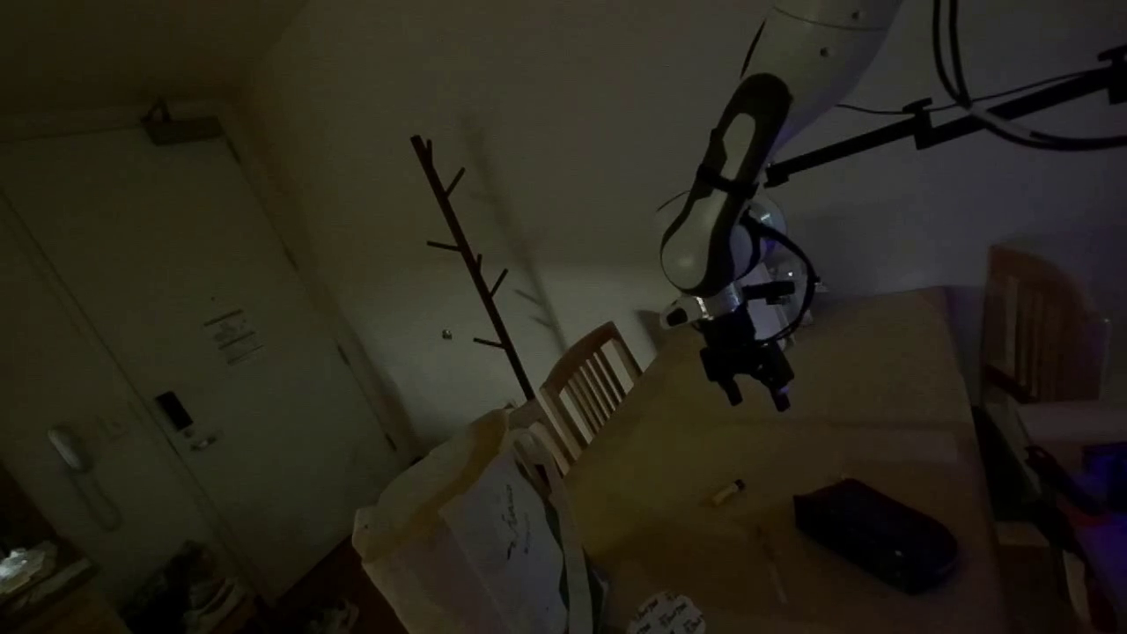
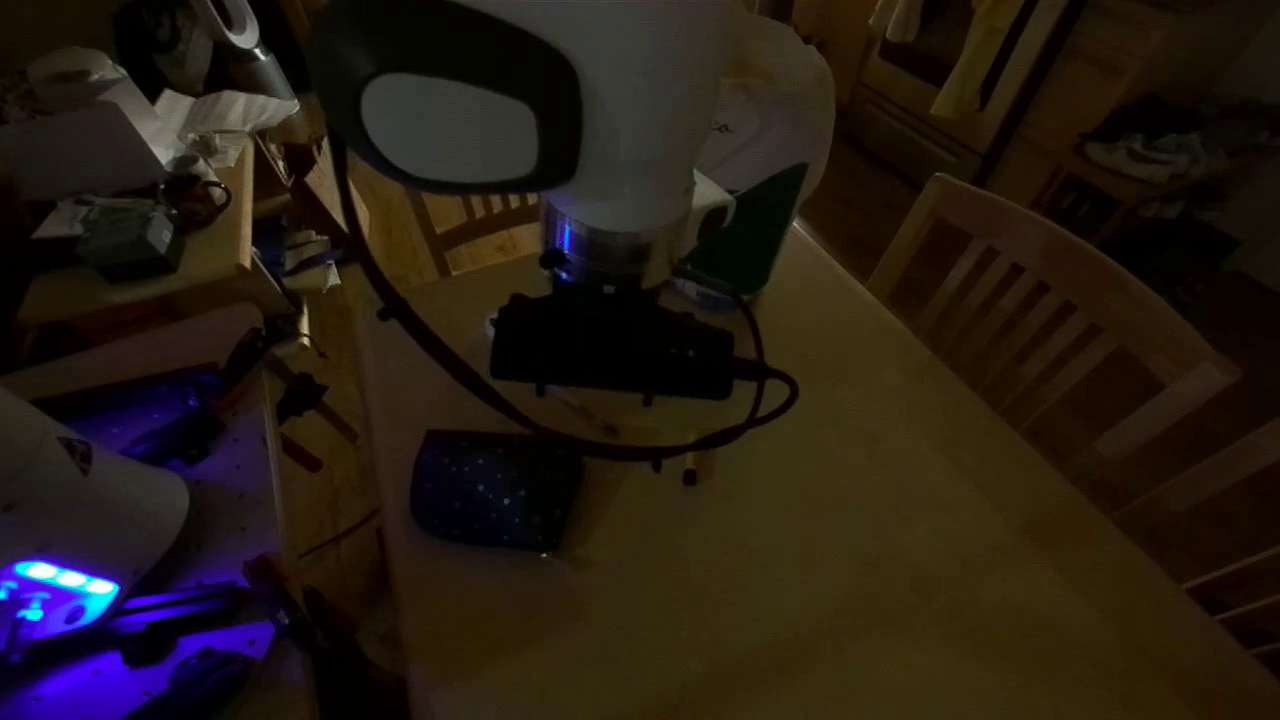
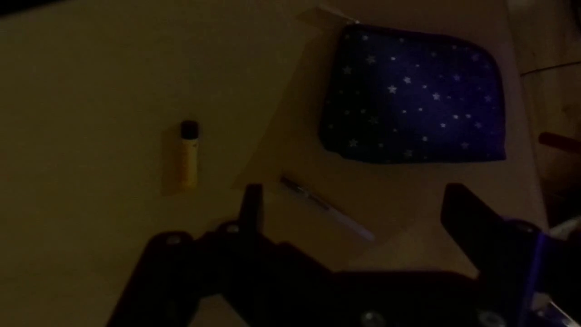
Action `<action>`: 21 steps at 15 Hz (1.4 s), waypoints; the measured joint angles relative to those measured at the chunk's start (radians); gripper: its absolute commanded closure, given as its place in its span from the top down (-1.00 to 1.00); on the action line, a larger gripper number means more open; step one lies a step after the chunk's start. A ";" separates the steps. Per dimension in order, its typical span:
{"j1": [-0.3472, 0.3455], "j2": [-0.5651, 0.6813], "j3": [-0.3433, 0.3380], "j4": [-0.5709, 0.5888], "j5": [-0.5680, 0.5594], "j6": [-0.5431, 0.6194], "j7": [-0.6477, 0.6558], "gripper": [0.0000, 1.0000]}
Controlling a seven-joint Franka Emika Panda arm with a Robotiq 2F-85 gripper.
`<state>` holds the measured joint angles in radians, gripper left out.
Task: Put the marker into the bag.
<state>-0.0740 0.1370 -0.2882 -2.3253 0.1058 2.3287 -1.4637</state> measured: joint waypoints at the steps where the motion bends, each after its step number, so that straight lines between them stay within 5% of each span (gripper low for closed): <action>1: -0.013 0.003 0.019 -0.003 -0.002 0.052 -0.009 1.00; 5: -0.083 0.085 0.096 0.005 0.070 0.227 -0.080 1.00; 10: -0.226 0.256 0.220 0.091 0.231 0.245 -0.226 1.00; 16: -0.275 0.376 0.257 0.189 0.212 0.254 -0.268 1.00; 21: -0.259 0.386 0.248 0.191 0.109 0.379 -0.196 1.00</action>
<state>-0.3335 0.5225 -0.0400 -2.1343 0.2146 2.7075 -1.6599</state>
